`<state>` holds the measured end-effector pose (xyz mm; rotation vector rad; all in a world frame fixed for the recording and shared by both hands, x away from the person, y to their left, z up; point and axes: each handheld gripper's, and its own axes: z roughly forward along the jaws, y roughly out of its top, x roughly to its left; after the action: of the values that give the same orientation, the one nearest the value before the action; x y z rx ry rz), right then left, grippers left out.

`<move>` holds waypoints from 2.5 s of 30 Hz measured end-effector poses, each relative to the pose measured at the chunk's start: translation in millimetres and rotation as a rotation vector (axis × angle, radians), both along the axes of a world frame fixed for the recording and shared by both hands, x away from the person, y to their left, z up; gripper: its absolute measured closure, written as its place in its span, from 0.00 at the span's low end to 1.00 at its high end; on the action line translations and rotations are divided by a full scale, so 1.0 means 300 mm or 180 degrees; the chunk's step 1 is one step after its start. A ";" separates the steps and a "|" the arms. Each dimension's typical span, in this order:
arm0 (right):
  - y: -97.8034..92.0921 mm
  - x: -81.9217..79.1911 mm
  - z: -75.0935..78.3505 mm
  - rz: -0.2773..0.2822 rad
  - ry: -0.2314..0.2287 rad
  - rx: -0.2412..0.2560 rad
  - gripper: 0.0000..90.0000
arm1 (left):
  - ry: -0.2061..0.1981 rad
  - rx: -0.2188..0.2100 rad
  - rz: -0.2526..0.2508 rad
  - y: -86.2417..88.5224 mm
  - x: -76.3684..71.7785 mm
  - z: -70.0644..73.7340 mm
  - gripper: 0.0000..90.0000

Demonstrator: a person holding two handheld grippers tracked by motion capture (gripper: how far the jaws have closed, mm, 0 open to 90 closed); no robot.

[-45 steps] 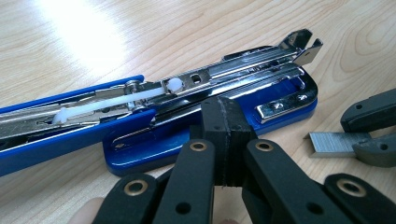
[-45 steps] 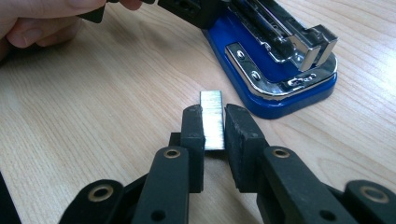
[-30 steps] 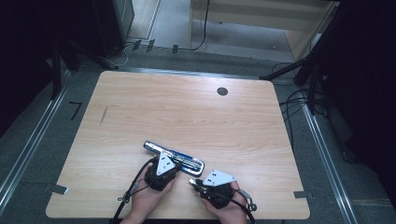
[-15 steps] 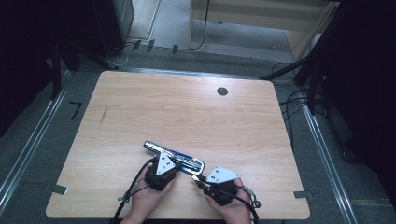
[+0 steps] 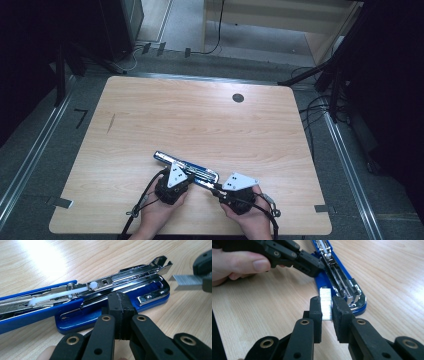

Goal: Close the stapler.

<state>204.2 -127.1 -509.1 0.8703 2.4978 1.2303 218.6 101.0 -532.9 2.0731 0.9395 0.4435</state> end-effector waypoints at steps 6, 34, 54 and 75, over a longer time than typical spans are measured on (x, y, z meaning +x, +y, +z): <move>0.001 0.017 0.013 0.0002 -0.0009 -0.0030 0.89 | -0.0001 0.0001 0.0002 -0.001 0.000 0.000 1.00; 0.010 0.083 0.050 0.0049 -0.0056 -0.0038 0.89 | 0.0008 -0.0017 0.0003 0.000 0.000 0.000 1.00; 0.049 0.147 0.059 0.0193 -0.0050 -0.0104 0.89 | 0.0008 -0.0024 0.0002 0.000 0.001 -0.001 1.00; 0.076 0.184 0.044 0.0450 0.0023 -0.0410 0.89 | 0.0002 -0.0014 -0.0006 0.001 0.002 0.000 1.00</move>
<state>259.3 -104.3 -495.9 0.6791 2.6497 1.0930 219.1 101.3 -533.0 2.0701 0.9379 0.4396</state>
